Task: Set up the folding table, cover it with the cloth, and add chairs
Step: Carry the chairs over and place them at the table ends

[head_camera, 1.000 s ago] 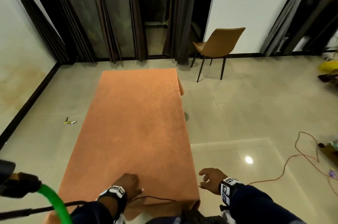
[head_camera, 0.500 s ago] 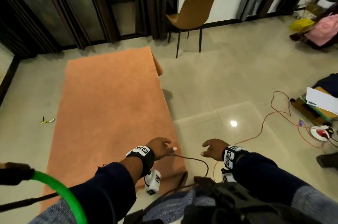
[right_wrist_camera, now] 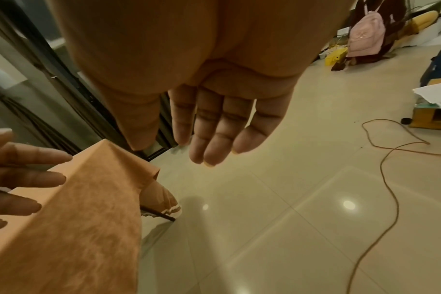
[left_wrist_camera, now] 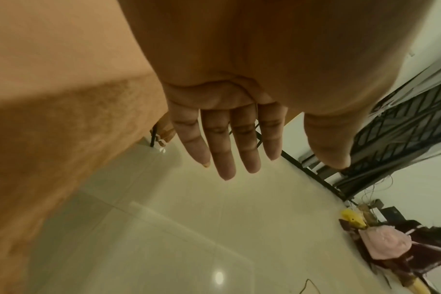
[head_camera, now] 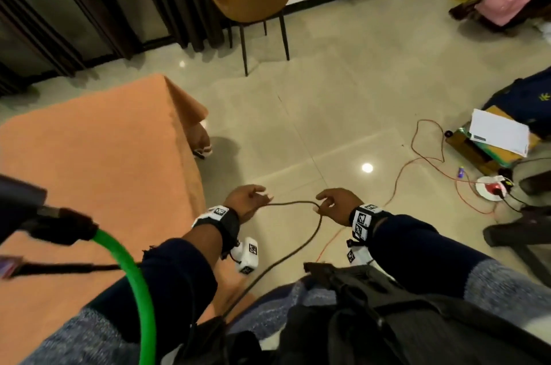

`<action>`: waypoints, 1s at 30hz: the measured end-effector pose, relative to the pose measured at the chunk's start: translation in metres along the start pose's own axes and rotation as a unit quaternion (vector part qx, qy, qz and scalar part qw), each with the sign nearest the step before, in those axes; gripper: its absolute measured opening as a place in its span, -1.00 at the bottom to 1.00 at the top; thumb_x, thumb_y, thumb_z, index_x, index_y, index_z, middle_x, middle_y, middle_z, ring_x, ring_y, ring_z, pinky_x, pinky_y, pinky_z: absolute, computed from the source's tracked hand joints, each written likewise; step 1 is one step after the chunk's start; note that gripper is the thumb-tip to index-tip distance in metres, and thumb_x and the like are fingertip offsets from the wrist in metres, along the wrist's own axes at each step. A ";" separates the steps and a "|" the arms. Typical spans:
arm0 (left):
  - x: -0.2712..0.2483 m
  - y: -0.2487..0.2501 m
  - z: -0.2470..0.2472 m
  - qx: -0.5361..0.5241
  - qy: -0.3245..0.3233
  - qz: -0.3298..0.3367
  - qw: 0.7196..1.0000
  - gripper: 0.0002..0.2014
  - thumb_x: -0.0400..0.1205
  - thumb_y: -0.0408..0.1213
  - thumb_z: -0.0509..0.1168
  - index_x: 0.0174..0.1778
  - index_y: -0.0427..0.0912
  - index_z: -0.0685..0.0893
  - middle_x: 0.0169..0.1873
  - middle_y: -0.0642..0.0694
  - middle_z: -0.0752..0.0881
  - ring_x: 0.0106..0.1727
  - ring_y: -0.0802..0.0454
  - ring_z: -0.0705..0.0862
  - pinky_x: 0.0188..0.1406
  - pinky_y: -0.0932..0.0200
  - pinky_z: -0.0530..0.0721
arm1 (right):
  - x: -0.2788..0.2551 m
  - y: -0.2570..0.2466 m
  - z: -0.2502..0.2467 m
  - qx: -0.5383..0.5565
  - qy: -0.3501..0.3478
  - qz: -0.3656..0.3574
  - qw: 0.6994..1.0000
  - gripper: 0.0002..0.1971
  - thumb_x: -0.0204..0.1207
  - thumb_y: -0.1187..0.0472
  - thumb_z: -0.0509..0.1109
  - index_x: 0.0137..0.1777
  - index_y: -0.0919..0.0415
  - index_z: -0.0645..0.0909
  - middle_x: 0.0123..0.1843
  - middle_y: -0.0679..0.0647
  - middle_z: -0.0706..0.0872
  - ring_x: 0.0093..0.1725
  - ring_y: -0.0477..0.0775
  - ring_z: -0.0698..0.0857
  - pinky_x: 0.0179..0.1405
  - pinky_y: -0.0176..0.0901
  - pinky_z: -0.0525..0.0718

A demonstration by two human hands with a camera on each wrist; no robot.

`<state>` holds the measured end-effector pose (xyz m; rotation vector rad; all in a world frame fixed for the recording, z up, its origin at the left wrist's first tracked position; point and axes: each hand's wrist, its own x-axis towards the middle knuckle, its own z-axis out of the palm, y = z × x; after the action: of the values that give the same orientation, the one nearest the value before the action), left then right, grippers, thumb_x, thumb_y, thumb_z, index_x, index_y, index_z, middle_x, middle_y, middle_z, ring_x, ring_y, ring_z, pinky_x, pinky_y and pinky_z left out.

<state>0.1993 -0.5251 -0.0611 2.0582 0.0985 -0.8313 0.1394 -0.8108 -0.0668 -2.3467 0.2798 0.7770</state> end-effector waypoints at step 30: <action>0.358 0.250 -0.173 -0.026 -0.017 -0.035 0.999 -0.57 0.58 0.06 0.50 0.26 -0.11 0.73 0.06 -0.08 0.75 -0.27 0.04 0.76 -0.47 0.36 0.59 | 0.338 -0.016 -0.300 -0.077 -0.037 0.078 0.993 -0.47 0.39 -0.36 0.52 0.29 -0.14 0.66 0.00 -0.22 0.77 0.12 -0.07 0.73 0.25 -0.20 0.62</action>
<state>0.6571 -0.6265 -0.0299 2.0009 0.1720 -0.8979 0.5547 -0.9901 -0.0750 -2.4556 0.3871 0.9901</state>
